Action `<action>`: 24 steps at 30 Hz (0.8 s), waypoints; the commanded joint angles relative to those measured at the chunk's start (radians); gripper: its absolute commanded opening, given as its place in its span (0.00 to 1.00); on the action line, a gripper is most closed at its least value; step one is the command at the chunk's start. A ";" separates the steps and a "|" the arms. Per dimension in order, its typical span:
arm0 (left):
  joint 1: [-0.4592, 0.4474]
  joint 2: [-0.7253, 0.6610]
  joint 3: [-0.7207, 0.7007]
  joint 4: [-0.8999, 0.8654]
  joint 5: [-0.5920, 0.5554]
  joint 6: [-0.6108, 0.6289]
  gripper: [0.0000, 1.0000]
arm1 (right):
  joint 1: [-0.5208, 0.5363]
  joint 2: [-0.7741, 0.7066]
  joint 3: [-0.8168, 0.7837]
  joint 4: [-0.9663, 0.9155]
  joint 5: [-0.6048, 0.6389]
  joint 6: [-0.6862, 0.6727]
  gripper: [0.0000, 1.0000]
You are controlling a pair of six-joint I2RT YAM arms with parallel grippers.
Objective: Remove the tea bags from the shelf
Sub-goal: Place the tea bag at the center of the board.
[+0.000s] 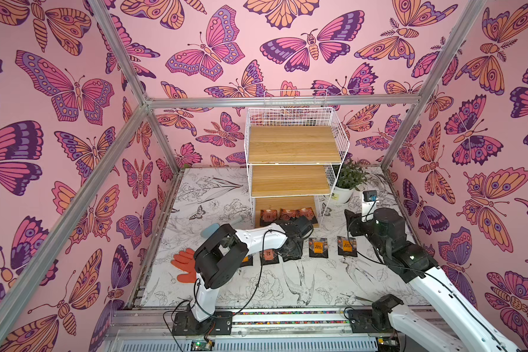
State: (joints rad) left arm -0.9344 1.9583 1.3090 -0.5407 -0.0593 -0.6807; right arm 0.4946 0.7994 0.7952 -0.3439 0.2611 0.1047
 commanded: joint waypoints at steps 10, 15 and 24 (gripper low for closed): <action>-0.004 -0.172 -0.053 -0.007 -0.034 0.017 0.47 | -0.007 0.014 0.012 -0.026 0.010 0.013 0.64; -0.004 -0.350 -0.129 -0.029 -0.070 0.004 0.50 | -0.002 0.000 0.015 -0.050 -0.022 0.019 0.63; 0.078 -0.768 -0.381 -0.147 -0.221 -0.058 0.56 | 0.340 0.107 -0.037 -0.066 0.157 0.153 0.62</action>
State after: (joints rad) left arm -0.8944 1.2835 0.9894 -0.6014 -0.2066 -0.7162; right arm 0.7334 0.8478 0.7780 -0.3927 0.3267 0.1829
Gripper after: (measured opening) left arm 0.559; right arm 0.624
